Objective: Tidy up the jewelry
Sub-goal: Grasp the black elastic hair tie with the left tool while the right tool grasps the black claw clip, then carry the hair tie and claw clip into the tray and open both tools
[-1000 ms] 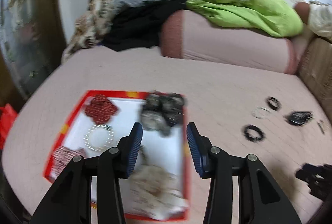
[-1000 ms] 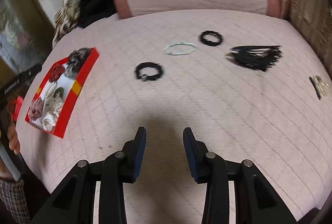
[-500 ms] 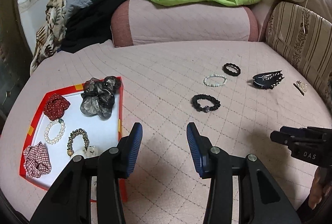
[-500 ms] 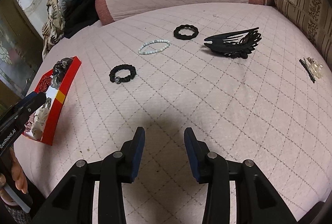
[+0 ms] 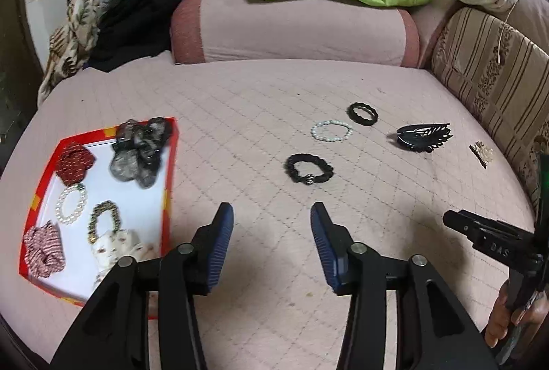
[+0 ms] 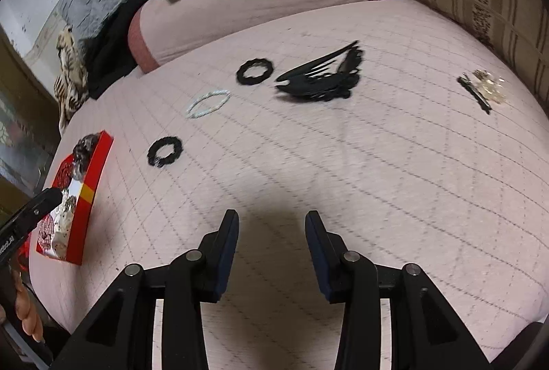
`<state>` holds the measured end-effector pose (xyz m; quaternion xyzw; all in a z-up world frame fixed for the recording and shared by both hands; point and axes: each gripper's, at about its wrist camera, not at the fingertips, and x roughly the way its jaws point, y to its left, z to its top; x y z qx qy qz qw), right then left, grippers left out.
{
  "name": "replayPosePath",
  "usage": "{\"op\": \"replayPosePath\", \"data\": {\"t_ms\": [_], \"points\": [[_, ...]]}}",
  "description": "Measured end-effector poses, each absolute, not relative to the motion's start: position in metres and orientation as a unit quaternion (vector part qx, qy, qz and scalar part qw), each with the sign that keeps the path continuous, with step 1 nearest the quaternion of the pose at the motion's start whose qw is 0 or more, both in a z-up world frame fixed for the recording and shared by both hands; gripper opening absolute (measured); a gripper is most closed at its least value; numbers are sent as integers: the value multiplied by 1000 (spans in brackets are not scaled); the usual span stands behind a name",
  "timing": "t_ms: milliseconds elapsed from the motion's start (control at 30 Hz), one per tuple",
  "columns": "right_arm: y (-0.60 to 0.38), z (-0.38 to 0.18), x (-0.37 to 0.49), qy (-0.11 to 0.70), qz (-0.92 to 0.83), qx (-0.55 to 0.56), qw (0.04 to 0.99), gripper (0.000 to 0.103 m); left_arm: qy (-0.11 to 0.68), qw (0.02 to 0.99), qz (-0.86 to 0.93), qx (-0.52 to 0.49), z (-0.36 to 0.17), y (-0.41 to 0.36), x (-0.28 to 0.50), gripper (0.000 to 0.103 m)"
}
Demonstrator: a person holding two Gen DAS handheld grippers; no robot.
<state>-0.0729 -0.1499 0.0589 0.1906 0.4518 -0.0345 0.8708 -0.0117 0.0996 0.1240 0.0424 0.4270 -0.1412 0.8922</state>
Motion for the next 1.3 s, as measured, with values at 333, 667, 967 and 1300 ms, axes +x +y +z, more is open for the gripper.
{"op": "replayPosePath", "data": {"t_ms": [333, 667, 967, 1300], "points": [[-197, 61, -63, 428, -56, 205, 878, 51, 480, 861, -167, 24, 82, 67, 56, 47], [-239, 54, 9, 420, -67, 210, 880, 65, 520, 836, -174, -6, 45, 54, 103, 47], [-248, 39, 49, 434, -64, 198, 876, 31, 522, 833, -185, -8, 29, 42, 111, 31], [-219, 56, 9, 430, -27, 200, 880, 13, 525, 826, -202, -36, 45, 65, 73, 6]]}}
